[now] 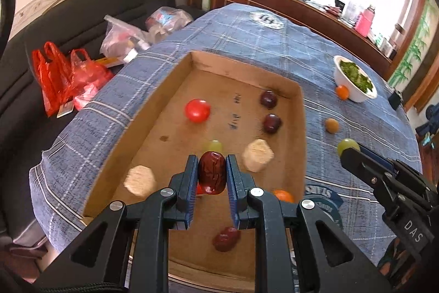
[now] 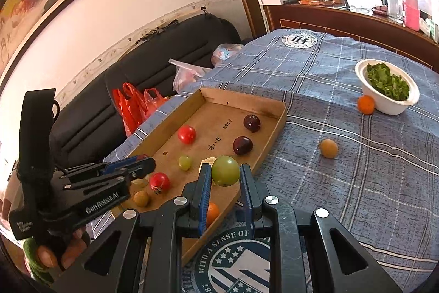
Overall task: Organize fruits
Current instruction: 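Carry the date and grape over the cardboard tray with both tools, then open the left tool releasing the date while the right tool releases the grape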
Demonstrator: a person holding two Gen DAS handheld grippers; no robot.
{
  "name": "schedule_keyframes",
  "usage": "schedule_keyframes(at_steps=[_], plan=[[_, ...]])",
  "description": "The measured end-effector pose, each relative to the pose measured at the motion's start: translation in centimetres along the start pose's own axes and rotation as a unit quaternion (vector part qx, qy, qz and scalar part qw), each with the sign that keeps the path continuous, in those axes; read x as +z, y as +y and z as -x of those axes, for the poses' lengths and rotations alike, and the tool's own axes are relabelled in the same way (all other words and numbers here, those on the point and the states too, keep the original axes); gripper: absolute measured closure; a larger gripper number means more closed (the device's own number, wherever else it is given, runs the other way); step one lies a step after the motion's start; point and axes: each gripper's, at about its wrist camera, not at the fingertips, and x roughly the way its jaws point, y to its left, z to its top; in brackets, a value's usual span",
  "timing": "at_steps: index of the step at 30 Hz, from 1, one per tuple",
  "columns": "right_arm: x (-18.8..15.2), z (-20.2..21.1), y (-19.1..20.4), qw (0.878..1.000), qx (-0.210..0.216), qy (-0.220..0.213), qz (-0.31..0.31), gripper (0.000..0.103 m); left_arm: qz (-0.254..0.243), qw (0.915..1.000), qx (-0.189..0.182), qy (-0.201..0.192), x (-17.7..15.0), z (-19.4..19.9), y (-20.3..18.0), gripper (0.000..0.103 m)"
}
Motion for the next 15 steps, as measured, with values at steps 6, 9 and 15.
schedule_keyframes(at_steps=[6,9,15], plan=[[0.4,-2.2,0.3,1.0,0.002,0.014,0.003,0.082,0.027,0.9995,0.014,0.007,0.7,-1.1,3.3,0.085],[1.0,-3.6,0.4,1.0,0.005,0.022,0.001,0.082,0.031,0.9993,0.019,0.008,1.4,-1.7,4.0,0.085],[2.9,-7.3,1.3,0.999,0.009,0.039,0.006,0.082,0.032,0.9988,0.028,0.025,3.4,-4.4,4.0,0.085]])
